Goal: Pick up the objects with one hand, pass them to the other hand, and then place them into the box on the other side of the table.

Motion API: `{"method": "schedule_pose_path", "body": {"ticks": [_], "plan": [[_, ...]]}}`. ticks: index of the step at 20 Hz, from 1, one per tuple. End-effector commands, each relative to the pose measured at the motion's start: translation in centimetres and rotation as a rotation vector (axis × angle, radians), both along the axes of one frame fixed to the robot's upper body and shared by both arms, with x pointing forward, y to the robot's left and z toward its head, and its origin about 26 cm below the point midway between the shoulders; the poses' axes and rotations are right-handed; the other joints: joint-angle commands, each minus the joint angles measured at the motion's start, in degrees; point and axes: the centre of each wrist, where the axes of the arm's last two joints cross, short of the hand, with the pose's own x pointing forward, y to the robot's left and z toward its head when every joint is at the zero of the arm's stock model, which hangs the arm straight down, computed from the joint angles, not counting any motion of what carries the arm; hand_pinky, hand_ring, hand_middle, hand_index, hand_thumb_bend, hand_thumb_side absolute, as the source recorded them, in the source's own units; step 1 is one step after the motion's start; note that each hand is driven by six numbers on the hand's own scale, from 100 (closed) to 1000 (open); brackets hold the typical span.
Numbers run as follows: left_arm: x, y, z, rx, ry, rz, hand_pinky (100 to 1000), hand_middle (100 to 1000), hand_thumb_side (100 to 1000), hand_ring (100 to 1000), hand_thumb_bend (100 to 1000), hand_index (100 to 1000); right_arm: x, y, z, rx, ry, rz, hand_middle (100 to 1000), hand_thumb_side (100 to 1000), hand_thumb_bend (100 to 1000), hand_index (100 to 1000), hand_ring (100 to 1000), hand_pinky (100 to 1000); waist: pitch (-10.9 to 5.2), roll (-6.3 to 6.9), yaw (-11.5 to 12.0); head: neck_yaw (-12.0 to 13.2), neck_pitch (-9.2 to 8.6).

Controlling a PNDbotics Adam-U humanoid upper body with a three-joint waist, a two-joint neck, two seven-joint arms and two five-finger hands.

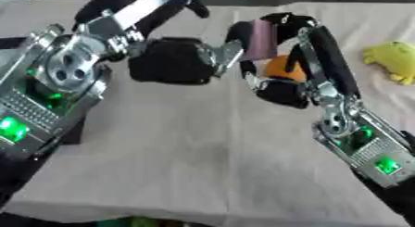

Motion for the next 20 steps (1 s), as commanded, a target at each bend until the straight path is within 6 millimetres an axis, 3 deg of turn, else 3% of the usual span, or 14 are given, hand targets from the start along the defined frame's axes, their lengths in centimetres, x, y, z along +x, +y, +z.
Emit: {"method": "schedule_pose_path", "body": {"ticks": [1,16,20], "plan": [[-0.5,-0.1,0.8,0.037,-0.014,0.028,797,850,342,936,100,819,-0.3,0.3,0.7,-0.002,-0.034,-0.013,530,100,100,625,634,304,-1.68,0.14,0.26,-0.12,0.3],[-1.4,-1.8,1.0,0.211,-0.009,0.147,870,855,334,962,100,857,-0.6,1.5,0.6,0.008,-0.02,-0.064,527,100,100,622,630,299,-1.7,0.76,1.36,-1.52,1.49],[-1.5,-2.1,1.0,0.234,-0.019,0.192,903,861,271,980,100,871,-0.7,1.8,0.5,0.009,-0.02,-0.059,526,100,100,620,628,298,-1.66,0.84,1.67,-1.67,1.36]]}}
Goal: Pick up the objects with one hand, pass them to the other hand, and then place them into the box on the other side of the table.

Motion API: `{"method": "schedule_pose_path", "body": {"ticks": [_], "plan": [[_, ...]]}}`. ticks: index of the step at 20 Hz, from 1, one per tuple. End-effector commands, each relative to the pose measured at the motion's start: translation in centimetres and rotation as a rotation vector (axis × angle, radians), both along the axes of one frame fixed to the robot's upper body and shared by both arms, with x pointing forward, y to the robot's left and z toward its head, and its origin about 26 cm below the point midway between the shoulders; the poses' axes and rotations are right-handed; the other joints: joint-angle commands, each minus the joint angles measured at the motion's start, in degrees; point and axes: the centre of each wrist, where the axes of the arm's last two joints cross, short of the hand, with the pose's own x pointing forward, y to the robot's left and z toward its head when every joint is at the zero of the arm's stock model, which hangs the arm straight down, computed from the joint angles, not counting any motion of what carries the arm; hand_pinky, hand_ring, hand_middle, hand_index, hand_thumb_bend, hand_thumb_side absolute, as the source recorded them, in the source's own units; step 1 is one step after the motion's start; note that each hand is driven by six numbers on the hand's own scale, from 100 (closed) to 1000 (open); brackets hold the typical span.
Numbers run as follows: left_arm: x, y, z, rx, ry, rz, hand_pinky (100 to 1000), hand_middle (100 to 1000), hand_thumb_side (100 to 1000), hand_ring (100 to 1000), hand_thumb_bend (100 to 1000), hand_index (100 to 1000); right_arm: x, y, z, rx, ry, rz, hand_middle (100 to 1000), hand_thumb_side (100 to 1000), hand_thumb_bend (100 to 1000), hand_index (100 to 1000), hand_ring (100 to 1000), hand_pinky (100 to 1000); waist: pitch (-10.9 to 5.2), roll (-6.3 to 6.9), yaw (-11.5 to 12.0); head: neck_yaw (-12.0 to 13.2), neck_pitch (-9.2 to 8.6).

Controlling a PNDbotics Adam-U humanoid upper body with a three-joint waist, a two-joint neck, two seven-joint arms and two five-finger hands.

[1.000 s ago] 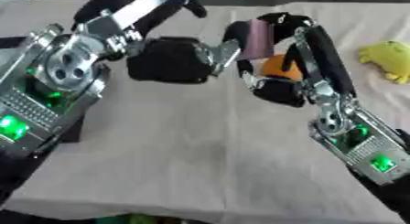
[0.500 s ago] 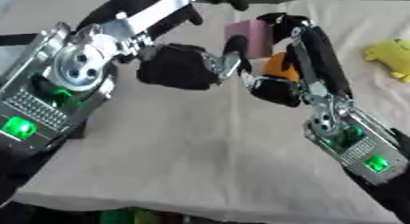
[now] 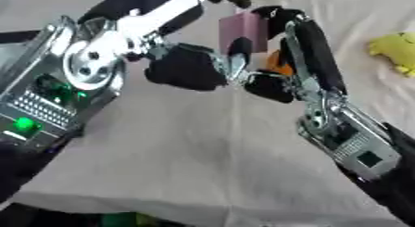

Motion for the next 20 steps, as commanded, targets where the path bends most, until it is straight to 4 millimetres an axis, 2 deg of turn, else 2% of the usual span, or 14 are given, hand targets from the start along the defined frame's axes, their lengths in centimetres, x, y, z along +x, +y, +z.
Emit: {"method": "schedule_pose_path", "body": {"ticks": [1,4,6,12,17,20], "plan": [[-0.5,-0.21,0.7,0.018,-0.029,0.027,906,859,257,981,100,870,-0.25,0.23,0.77,0.007,-0.028,0.007,526,100,100,620,628,298,-1.65,0.08,0.2,-0.23,0.15],[-0.55,-0.33,0.55,0.032,-0.037,0.048,926,861,189,995,100,876,-0.28,0.31,0.71,0.006,-0.027,0.003,525,100,100,619,627,296,-1.61,0.08,0.31,-0.27,0.05],[-0.56,-0.38,0.39,0.037,-0.037,0.064,936,864,177,1000,100,882,-0.3,0.38,0.72,0.006,-0.029,-0.003,525,100,100,618,626,296,-1.58,0.08,0.34,-0.27,-0.09],[-0.67,-0.63,0.11,0.069,-0.01,0.073,952,866,270,1000,132,890,-0.38,0.65,0.74,0.0,-0.04,-0.011,526,100,100,619,626,295,-1.48,0.18,0.45,-0.43,-0.16],[-0.7,-0.69,0.0,0.086,0.014,0.064,957,865,431,1000,144,893,-0.42,0.49,0.42,-0.015,-0.031,-0.017,525,100,100,618,622,289,-1.35,0.13,0.45,-0.54,-0.16],[-0.69,-0.68,0.01,0.091,0.02,0.061,968,868,435,1000,168,900,-0.4,0.09,0.03,-0.02,-0.031,-0.017,526,100,100,619,622,289,-1.26,0.08,0.53,-0.65,-0.11]]}}
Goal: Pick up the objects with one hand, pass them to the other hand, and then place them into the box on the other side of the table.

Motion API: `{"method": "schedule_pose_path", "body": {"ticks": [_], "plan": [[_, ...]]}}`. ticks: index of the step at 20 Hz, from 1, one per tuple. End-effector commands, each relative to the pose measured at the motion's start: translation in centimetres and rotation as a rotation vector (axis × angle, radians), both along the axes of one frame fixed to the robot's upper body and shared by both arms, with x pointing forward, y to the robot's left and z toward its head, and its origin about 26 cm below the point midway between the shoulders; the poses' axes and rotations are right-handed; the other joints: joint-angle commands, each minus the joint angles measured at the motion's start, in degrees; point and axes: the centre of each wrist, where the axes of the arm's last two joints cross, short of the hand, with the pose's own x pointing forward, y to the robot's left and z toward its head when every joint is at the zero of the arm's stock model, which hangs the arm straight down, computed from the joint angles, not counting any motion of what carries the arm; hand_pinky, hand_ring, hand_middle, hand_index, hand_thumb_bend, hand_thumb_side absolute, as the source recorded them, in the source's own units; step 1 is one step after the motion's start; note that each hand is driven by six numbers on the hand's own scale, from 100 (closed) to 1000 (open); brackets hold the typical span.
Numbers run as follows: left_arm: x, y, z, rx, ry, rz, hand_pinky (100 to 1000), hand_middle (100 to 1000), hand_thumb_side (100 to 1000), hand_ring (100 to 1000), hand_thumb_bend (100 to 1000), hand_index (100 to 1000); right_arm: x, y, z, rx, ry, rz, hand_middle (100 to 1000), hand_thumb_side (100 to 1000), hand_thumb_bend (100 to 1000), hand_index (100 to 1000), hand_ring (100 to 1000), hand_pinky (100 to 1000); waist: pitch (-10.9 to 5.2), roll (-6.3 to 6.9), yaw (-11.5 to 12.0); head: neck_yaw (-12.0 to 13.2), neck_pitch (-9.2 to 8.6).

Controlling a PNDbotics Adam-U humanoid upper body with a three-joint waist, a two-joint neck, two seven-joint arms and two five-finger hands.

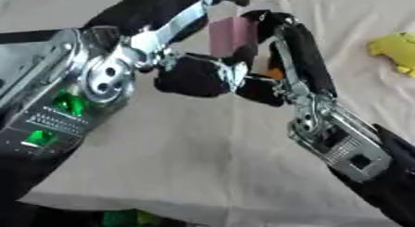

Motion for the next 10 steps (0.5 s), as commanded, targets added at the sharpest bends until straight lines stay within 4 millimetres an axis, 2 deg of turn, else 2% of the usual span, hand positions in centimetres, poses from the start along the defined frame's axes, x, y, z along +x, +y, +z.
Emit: {"method": "schedule_pose_path", "body": {"ticks": [1,3,6,7,10], "plan": [[-0.34,0.04,0.55,0.032,0.107,0.051,971,868,418,1000,182,901,-0.14,-0.46,0.37,-0.006,-0.036,-0.01,526,100,100,619,622,289,-1.24,-0.02,0.14,-0.17,-0.11],[-0.33,0.05,0.56,0.031,0.1,0.056,972,867,364,1000,203,901,-0.14,-0.59,0.26,-0.005,-0.038,-0.013,526,100,100,618,621,289,-1.22,-0.04,0.19,-0.21,-0.18],[-0.34,0.04,0.5,0.034,0.092,0.067,977,868,152,1000,256,899,-0.16,-0.64,0.13,-0.004,-0.041,-0.014,526,100,100,618,621,290,-1.24,-0.02,0.25,-0.31,-0.3],[-0.35,0.02,0.47,0.037,0.092,0.07,978,869,116,1000,267,899,-0.16,-0.65,0.1,-0.003,-0.042,-0.015,526,102,100,618,620,291,-1.24,0.02,0.28,-0.36,-0.33],[-0.38,-0.03,0.37,0.048,0.104,0.085,982,871,100,1000,300,904,-0.17,-0.69,0.07,-0.005,-0.052,-0.019,526,100,100,617,620,294,-1.26,0.17,0.42,-0.71,-0.34]]}}
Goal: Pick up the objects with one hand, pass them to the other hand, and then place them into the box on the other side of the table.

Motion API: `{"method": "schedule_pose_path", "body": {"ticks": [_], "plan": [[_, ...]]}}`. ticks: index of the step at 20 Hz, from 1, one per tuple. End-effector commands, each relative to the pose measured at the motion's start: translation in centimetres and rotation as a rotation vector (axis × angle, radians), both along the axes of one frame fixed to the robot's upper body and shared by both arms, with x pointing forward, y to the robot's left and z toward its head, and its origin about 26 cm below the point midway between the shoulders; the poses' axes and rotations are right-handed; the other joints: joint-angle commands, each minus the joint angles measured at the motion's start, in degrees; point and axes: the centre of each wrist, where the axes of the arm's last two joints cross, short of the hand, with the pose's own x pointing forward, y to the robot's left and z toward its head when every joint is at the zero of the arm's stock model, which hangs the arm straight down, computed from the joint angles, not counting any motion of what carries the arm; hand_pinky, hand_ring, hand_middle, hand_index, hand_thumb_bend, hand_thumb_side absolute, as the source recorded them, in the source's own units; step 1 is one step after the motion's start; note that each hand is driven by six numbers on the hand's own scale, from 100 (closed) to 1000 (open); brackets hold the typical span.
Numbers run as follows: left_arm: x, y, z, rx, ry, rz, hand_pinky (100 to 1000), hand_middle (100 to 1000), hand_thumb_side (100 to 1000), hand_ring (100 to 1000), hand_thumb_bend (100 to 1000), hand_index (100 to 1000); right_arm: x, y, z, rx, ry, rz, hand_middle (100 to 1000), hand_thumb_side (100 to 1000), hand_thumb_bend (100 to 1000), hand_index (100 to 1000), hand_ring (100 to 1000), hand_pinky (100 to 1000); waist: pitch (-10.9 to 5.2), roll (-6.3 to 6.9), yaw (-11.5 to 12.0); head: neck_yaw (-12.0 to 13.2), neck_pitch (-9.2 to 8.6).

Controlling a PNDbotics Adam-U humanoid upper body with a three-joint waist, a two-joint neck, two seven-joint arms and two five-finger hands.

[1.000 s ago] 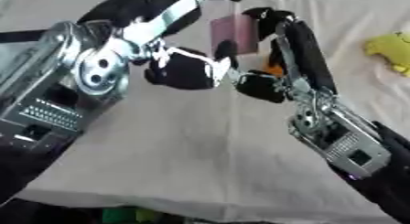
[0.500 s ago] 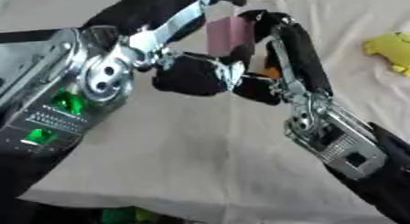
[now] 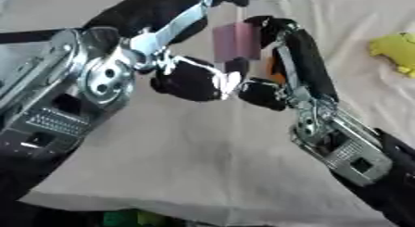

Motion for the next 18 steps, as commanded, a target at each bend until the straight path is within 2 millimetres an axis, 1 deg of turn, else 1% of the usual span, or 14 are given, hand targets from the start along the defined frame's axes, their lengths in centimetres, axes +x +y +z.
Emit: {"method": "schedule_pose_path", "body": {"ticks": [1,7,11,14,18], "plan": [[-0.38,-0.02,0.47,0.044,0.134,0.075,986,872,100,1000,315,907,-0.14,-0.35,0.51,-0.008,-0.043,-0.019,527,100,100,617,621,292,-1.28,0.19,0.16,-0.41,-0.28],[-0.69,-0.43,0.82,0.089,0.152,0.084,994,875,100,1000,359,913,-0.24,-0.3,0.24,-0.045,-0.081,-0.053,531,100,100,618,623,292,-1.41,0.52,0.5,-1.4,-0.06],[-0.84,-0.64,0.94,0.108,0.154,0.095,1000,877,111,1000,380,917,-0.25,-0.26,0.23,-0.052,-0.078,-0.083,531,100,100,618,624,292,-1.45,0.69,0.71,-1.55,0.0],[-0.88,-0.72,0.76,0.114,0.155,0.109,999,877,154,1000,369,918,-0.29,-0.13,0.23,-0.054,-0.079,-0.09,531,100,100,618,624,291,-1.39,0.71,0.8,-1.76,-0.17],[-0.87,-0.74,0.61,0.12,0.151,0.119,995,873,184,1000,339,914,-0.32,-0.02,0.22,-0.054,-0.083,-0.092,531,100,100,618,618,290,-1.31,0.66,0.96,-1.72,-0.2]]}}
